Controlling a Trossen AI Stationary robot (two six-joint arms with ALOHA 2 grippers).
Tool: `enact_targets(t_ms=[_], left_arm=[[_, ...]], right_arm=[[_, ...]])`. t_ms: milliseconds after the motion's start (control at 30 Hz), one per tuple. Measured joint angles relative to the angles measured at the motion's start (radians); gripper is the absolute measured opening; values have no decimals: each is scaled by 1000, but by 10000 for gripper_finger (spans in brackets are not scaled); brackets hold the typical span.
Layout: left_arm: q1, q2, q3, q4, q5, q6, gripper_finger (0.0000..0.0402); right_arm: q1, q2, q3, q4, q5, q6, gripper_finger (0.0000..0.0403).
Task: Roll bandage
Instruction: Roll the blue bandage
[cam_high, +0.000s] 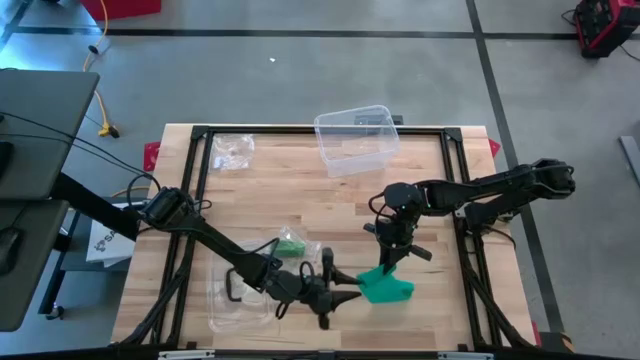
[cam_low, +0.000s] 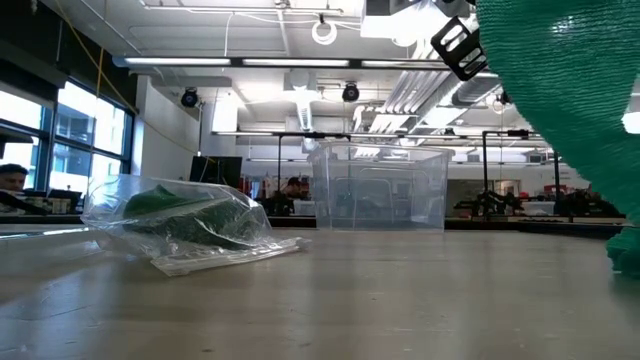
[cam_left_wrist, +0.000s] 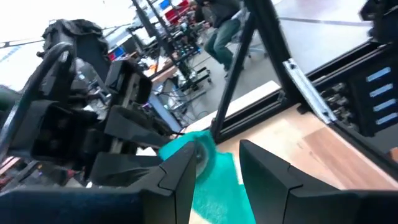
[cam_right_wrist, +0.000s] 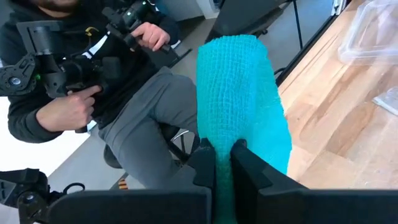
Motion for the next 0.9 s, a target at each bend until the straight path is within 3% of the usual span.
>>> enact_targets(t_ms=[233, 433, 800, 900], left_arm=[[0, 45, 15, 4, 0, 8, 117], [-6, 111, 94, -11, -161, 59, 117], [-74, 114, 157, -80, -333, 44, 117], [-55, 114, 158, -90, -326, 22, 117]], right_arm=[[-18, 0, 0, 9, 13, 2, 12], [-39, -1, 0, 12, 16, 11, 12], [-39, -1, 0, 8, 12, -11, 12], [-39, -1, 0, 8, 10, -11, 12]])
